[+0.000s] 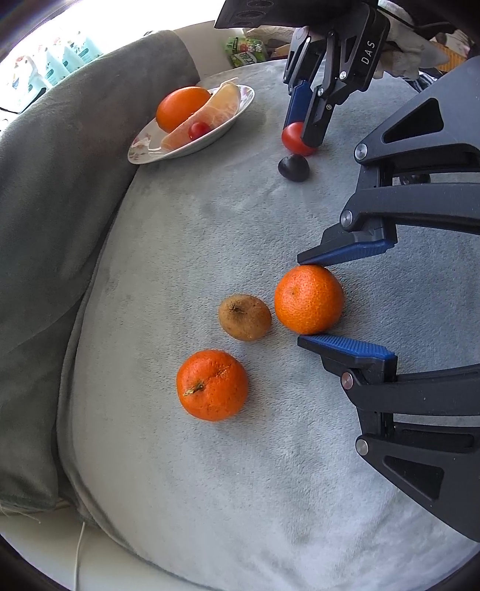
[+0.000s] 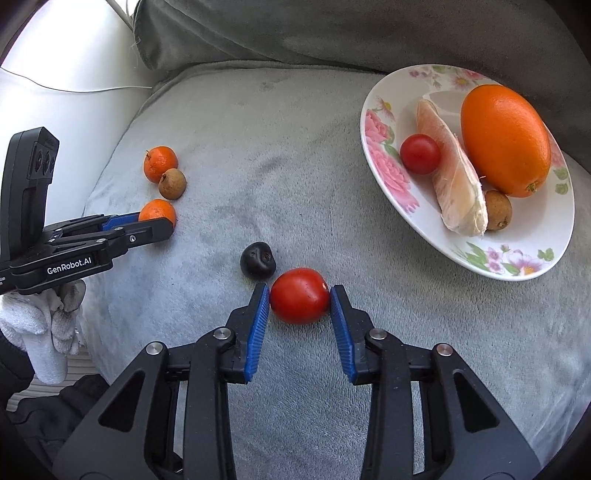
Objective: Organize fruits
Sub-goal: 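Close the left gripper on a tangerine while the right gripper closes on a red tomato, then carry the tangerine in the left gripper and tomato in the right gripper onto the plate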
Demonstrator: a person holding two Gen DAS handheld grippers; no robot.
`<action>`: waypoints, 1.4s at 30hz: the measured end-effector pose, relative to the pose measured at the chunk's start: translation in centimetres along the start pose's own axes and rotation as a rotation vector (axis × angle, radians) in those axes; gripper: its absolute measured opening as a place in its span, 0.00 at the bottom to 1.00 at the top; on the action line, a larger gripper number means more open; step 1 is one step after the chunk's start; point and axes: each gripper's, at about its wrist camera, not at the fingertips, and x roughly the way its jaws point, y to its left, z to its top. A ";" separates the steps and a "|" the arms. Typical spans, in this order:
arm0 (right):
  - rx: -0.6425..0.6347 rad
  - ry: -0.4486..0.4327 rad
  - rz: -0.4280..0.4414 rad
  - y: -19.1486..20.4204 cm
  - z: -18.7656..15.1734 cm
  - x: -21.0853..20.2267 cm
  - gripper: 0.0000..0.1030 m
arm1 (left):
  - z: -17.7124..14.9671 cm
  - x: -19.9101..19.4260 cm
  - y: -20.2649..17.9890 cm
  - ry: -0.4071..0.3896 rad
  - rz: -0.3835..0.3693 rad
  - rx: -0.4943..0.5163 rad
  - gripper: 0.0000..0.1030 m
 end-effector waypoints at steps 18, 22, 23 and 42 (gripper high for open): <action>0.059 -0.096 0.021 -2.2 -1.0 -5.1 0.34 | 1.0 -3.0 -1.2 -0.064 -0.042 0.017 0.34; 0.079 -0.123 0.014 -3.0 -1.2 -6.4 0.34 | 1.7 -3.2 -2.4 -0.074 -0.055 0.040 0.34; 0.083 -0.129 0.011 -3.2 -1.2 -6.7 0.34 | 1.9 -3.2 -2.7 -0.076 -0.057 0.048 0.34; 0.168 -0.212 -0.069 -8.2 -0.6 -9.7 0.34 | 7.3 -1.5 -9.4 -0.095 -0.102 0.202 0.34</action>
